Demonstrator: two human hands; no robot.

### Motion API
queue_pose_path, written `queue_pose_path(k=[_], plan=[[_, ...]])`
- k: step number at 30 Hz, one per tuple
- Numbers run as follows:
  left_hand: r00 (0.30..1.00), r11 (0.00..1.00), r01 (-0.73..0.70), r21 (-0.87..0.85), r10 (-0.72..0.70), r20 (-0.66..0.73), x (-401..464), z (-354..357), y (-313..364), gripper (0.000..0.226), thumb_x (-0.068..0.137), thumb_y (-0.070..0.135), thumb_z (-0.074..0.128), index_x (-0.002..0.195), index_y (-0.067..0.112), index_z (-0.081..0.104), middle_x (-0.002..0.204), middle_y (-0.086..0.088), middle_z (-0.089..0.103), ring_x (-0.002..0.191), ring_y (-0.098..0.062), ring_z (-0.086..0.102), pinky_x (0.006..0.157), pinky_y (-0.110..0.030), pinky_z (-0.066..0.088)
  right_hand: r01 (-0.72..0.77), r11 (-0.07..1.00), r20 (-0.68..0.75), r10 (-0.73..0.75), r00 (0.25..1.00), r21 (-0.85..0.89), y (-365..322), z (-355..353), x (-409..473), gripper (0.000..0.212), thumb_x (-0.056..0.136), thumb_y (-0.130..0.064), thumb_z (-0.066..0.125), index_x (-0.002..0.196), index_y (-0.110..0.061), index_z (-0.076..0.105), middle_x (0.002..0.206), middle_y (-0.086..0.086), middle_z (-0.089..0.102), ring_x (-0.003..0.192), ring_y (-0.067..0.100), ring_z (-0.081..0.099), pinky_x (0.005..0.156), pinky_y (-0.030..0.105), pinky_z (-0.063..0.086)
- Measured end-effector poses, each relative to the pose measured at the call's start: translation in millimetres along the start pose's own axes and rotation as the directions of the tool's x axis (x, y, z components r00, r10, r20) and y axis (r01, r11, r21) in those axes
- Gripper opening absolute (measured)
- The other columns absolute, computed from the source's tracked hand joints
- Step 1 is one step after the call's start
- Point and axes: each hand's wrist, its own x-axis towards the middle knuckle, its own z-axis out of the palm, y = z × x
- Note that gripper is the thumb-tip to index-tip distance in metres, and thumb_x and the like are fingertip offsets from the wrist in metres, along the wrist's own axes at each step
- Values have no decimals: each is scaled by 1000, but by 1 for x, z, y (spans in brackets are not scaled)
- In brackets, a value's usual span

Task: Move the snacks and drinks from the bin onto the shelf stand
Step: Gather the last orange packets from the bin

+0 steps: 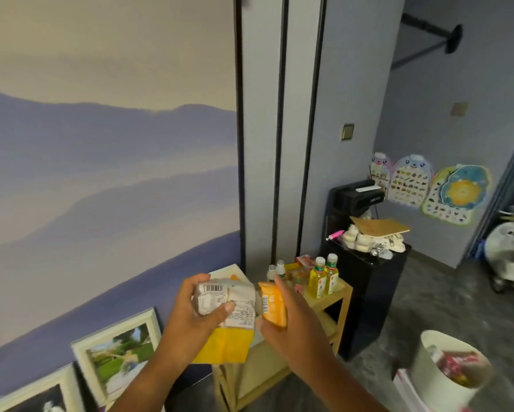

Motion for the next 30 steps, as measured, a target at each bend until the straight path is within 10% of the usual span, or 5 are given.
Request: queue_pose_path(k=[17, 25, 30], plan=[[966, 974, 226, -31, -228, -120, 149, 76, -117, 51, 80, 18, 81, 119, 30, 51, 112, 1, 71, 89, -4, 73, 67, -28, 63, -54, 998, 215, 62, 975, -43, 125, 49, 166, 86, 89, -50, 64, 158, -39, 15, 152, -14, 41, 128, 5, 49, 95, 21, 55], [889, 918, 398, 0, -385, -247, 212, 58, -172, 59, 73, 28, 88, 116, 38, 50, 109, 7, 69, 88, -14, 74, 66, -29, 62, -22, 999, 387, 37, 921, -44, 161, 117, 252, 83, 91, -44, 65, 157, -39, 16, 138, -14, 46, 100, -1, 52, 69, 10, 49], [811, 864, 501, -46, -487, -324, 231, 59, -210, 69, 63, 26, 95, 117, 36, 52, 115, -6, 68, 93, -21, 75, 73, -46, 64, 18, 999, 487, 3, 873, -39, 185, 165, 293, 82, 89, -41, 65, 156, -40, 18, 135, -11, 48, 92, 4, 63, 71, 26, 62]])
